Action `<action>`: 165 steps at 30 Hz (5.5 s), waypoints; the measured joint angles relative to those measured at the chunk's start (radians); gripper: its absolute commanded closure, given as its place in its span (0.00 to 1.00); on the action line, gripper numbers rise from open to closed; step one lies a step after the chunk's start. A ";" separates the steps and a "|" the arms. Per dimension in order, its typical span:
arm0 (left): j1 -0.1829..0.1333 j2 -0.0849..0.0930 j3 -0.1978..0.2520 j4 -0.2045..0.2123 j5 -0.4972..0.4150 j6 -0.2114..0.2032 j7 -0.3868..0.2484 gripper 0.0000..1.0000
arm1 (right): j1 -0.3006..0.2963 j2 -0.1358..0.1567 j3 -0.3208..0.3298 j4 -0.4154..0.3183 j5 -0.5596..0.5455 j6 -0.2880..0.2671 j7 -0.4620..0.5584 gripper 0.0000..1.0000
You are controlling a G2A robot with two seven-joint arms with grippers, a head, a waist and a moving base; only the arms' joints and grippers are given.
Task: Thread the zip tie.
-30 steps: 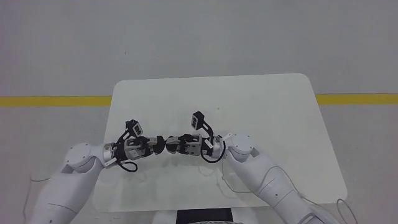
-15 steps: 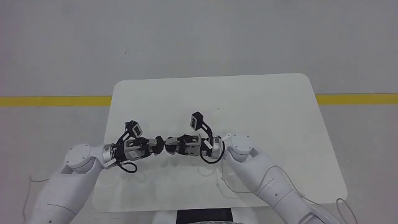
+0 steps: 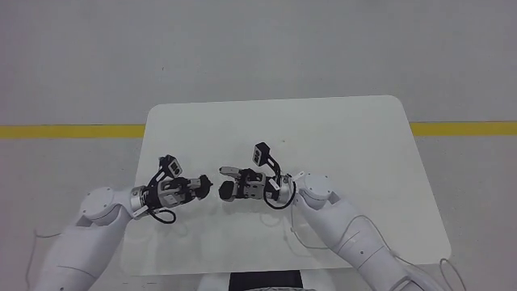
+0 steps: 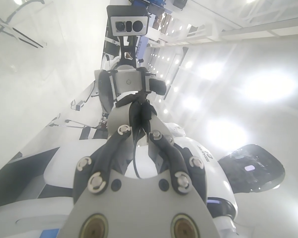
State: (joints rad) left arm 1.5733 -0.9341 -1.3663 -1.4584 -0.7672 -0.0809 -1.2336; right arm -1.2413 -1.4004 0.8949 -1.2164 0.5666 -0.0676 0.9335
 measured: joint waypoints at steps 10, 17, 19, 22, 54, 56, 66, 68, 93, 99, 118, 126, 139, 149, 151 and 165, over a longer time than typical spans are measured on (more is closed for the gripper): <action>0.003 0.003 -0.011 -0.017 0.014 -0.068 -0.020 1.00 | -0.021 0.009 0.029 -0.025 -0.010 -0.017 -0.037 0.00; 0.002 0.004 -0.024 -0.021 0.063 -0.123 0.046 1.00 | -0.021 0.009 0.029 -0.025 -0.010 -0.017 -0.038 0.00; 0.006 0.010 -0.045 -0.024 0.140 -0.180 0.075 1.00 | -0.021 0.009 0.029 -0.025 -0.010 -0.017 -0.038 0.00; 0.021 0.016 -0.086 -0.042 0.227 -0.263 0.123 1.00 | -0.021 0.009 0.029 -0.025 -0.010 -0.017 -0.038 0.00; 0.040 -0.099 -0.291 -0.245 0.425 -0.259 0.573 1.00 | -0.021 0.009 0.029 -0.025 -0.010 -0.017 -0.038 0.00; 0.034 -0.119 -0.312 -0.236 0.390 -0.259 0.558 1.00 | -0.021 0.009 0.029 -0.025 -0.010 -0.017 -0.038 0.00; 0.027 -0.137 -0.330 -0.215 0.347 -0.259 0.519 1.00 | -0.021 0.009 0.029 -0.025 -0.010 -0.017 -0.038 0.00; 0.027 -0.137 -0.330 -0.215 0.347 -0.259 0.519 1.00 | -0.021 0.009 0.029 -0.025 -0.010 -0.017 -0.038 0.00; 0.027 -0.137 -0.330 -0.215 0.347 -0.259 0.519 1.00 | -0.021 0.009 0.029 -0.025 -0.010 -0.017 -0.038 0.00; 0.027 -0.137 -0.330 -0.215 0.347 -0.259 0.519 1.00 | -0.044 0.024 0.035 -0.091 -0.109 0.021 -0.085 0.00; 0.027 -0.137 -0.330 -0.215 0.347 -0.259 0.519 1.00 | -0.144 0.095 0.022 -0.509 -0.710 0.411 -0.235 0.00; 0.027 -0.137 -0.330 -0.215 0.347 -0.259 0.519 1.00 | -0.144 0.095 0.020 -0.504 -0.733 0.408 -0.248 0.00; 0.027 -0.137 -0.330 -0.215 0.347 -0.259 0.519 1.00 | -0.113 0.044 -0.032 -0.407 -0.986 0.408 -0.346 0.00; 0.027 -0.137 -0.330 -0.215 0.347 -0.259 0.519 1.00 | -0.172 -0.106 0.089 -0.401 -1.354 0.408 -0.171 0.00; 0.027 -0.137 -0.330 -0.215 0.347 -0.259 0.519 1.00 | -0.200 -0.141 0.124 -0.428 -1.429 0.408 -0.117 0.00; 0.027 -0.137 -0.330 -0.215 0.347 -0.259 0.519 1.00 | -0.265 -0.227 0.198 -0.494 -1.600 0.407 0.025 0.00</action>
State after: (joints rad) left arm 1.6005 -1.0709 -1.6961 -1.6734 -0.4204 -0.3400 -0.7149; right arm -1.5061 -1.6271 1.0929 -1.7105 -1.0333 0.3394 0.9584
